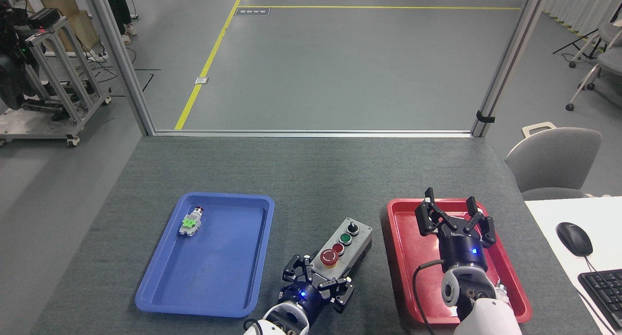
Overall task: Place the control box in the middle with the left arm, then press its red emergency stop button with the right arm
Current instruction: 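Carry the control box with the left gripper to the table middle, then release the control box and pull the left gripper back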
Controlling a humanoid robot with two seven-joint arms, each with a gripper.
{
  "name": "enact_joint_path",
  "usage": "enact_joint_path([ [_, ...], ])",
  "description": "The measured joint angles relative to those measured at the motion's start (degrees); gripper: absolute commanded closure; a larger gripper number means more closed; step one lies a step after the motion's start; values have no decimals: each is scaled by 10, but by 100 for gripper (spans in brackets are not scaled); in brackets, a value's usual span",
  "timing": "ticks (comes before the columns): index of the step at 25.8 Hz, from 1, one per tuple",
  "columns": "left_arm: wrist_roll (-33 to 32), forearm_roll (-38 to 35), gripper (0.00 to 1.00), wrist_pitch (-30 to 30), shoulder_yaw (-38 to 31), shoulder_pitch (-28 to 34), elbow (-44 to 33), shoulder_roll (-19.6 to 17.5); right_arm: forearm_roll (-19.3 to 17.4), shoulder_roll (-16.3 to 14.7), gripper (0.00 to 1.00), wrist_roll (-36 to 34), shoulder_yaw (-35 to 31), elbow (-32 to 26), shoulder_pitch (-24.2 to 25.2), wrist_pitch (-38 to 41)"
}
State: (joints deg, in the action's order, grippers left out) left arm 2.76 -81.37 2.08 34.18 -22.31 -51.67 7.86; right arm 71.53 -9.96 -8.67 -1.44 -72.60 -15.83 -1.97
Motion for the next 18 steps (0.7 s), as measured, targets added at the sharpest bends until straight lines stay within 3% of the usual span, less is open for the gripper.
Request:
enact_joint_path([
  [1,0,0,100,2,2,-5,7,1,0,0,0,0,-2,0,0,-3],
  [2,0,0,91,5,4,-9,13,1,0,0,0,0,-4,0,0,-7],
  [4,0,0,21,8,6,-15,17,2,0,-1,0,1,-6,0,0,-15],
  [5,0,0,11,6,7,-16,19,2,0,-1,0,1,-6,0,0,-19],
  [7,-2,-1,2,8,8,-17,19,2,0,-1,0,2,-7,0,0,-22],
  [11,-5,2,2,-2,7,-9,-11,-5,0,-1,0,0,-8,0,0,-25],
  [14,-11,8,2,-27,0,26,-85,-43,0,-2,5,-2,-8,0,0,-26],
  [16,-13,15,2,-44,-8,63,-165,-88,0,-2,33,-3,-7,0,-1,-23],
  [18,-13,29,2,-62,-21,108,-251,-138,0,-2,71,-3,-3,0,-4,-8],
])
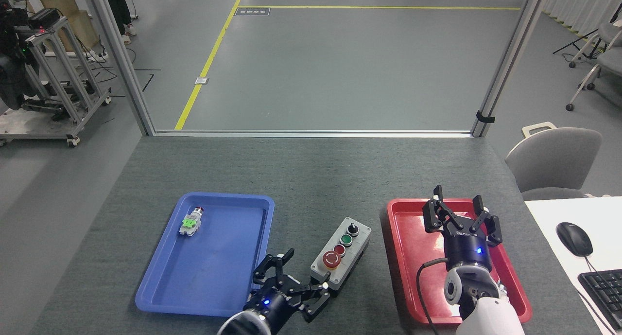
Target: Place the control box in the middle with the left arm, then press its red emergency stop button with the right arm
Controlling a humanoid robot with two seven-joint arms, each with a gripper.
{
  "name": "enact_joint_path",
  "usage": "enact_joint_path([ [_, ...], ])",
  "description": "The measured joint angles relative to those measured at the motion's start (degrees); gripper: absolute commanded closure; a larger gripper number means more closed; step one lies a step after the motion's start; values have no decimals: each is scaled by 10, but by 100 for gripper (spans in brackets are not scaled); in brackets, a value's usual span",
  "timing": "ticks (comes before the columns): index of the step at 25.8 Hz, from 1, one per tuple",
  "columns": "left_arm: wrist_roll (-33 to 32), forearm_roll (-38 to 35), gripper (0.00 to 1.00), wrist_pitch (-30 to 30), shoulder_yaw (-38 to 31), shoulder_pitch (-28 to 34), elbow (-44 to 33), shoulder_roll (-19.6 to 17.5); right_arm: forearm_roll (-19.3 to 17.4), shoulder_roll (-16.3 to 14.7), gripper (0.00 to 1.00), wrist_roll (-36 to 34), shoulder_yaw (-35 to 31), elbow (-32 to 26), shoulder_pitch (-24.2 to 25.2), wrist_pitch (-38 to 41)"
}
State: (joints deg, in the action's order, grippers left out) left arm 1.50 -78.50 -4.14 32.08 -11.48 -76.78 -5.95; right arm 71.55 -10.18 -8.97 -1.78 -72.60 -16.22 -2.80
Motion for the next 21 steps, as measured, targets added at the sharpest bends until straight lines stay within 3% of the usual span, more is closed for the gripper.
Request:
enact_joint_path([
  [1,2,10,2,-6,-12,22,-40,-24,0,0,90,-1,1,1,-4,18],
  [2,4,21,2,-14,-25,44,-75,-45,0,-1,100,-1,2,2,-7,41],
  [5,8,49,2,-39,-81,89,-140,-83,3,-1,100,-1,5,8,-18,137],
  [9,10,64,2,-52,-166,96,-148,-86,16,1,100,-4,38,18,-22,232],
  [15,12,67,2,-52,-249,43,-78,-59,71,15,100,3,156,89,-23,240],
  [21,12,68,1,-52,-285,11,-35,-53,92,32,100,3,196,119,-22,222],
])
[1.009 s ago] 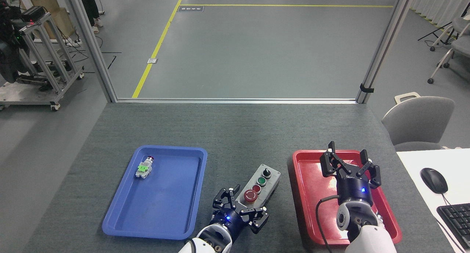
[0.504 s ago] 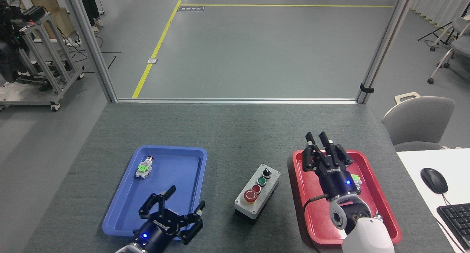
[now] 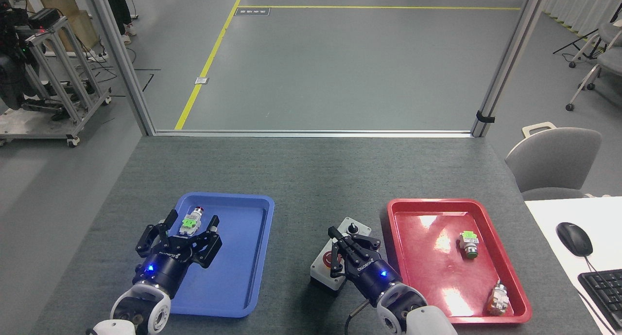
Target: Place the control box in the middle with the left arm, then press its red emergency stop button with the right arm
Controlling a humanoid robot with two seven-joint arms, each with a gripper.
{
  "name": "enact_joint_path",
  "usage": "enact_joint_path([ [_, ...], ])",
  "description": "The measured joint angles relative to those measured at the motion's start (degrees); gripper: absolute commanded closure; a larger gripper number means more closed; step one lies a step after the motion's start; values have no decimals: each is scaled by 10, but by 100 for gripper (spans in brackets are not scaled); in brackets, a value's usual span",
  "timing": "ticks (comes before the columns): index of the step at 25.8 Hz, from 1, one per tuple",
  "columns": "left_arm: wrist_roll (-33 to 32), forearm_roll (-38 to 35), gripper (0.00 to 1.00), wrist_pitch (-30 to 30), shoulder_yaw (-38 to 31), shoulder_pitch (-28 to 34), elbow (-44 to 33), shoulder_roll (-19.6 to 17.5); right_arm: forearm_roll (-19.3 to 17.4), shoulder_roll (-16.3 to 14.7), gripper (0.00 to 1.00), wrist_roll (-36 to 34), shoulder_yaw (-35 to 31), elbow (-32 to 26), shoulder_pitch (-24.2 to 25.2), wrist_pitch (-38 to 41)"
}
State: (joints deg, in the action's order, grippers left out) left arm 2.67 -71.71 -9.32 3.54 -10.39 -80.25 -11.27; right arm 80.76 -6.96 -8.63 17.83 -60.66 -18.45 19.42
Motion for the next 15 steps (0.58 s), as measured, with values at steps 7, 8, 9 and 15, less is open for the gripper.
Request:
enact_joint_path([
  [7,0,0,1,0,-15,-4,5,1,6,9,100,0,9,12,-1,-5],
  [8,0,0,1,0,-16,-4,5,1,6,10,100,1,10,17,-1,-5],
  [9,0,1,1,0,-16,-4,5,1,7,11,100,1,11,23,-1,-6],
  [15,0,4,1,-6,-17,-6,5,1,43,23,100,-5,11,70,-3,-7],
])
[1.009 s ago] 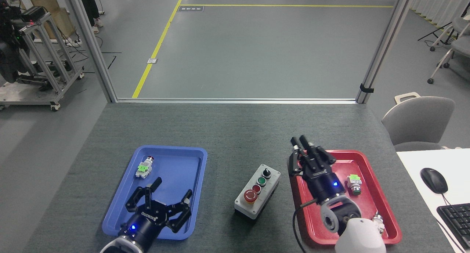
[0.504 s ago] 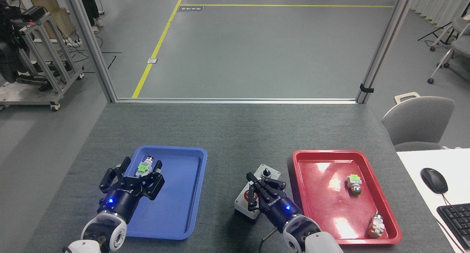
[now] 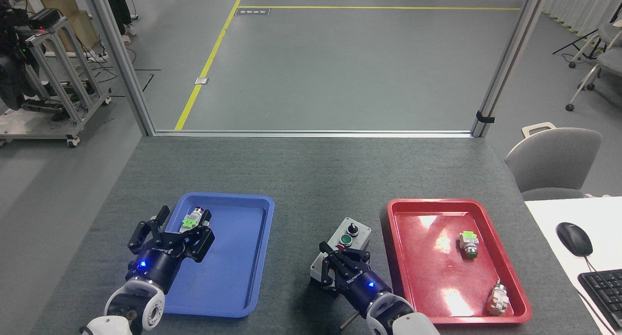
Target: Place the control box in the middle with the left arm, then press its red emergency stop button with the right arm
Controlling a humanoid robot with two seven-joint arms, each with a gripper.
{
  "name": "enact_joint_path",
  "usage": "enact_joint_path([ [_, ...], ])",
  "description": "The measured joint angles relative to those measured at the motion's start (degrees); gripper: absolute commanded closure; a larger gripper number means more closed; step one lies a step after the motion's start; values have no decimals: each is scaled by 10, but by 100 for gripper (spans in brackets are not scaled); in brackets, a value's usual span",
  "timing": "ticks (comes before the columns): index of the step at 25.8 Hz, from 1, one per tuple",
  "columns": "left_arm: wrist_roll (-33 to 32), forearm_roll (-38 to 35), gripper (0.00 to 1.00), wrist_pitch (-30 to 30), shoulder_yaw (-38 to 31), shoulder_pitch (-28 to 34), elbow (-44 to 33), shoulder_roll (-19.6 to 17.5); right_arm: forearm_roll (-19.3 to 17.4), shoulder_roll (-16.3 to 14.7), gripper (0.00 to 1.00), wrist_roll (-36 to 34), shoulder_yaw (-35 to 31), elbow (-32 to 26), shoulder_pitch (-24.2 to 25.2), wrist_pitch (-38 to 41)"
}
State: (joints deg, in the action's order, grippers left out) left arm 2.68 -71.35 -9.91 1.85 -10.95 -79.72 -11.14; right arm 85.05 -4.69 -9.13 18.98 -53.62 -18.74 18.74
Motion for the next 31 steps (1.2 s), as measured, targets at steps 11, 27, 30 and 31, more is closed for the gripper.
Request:
enact_joint_path([
  [11,9,0,1,-3,0,5,-7,0,-13,9,0,1,-46,-65,-18,-14],
  [27,36,0,1,4,3,94,-36,60,-79,-4,0,6,-220,-157,2,-208],
  [30,36,1,1,4,3,95,-36,61,-79,-6,0,7,-219,-162,10,-194],
  [31,36,2,1,4,3,95,-35,61,-79,-7,0,7,-218,-162,12,-191],
])
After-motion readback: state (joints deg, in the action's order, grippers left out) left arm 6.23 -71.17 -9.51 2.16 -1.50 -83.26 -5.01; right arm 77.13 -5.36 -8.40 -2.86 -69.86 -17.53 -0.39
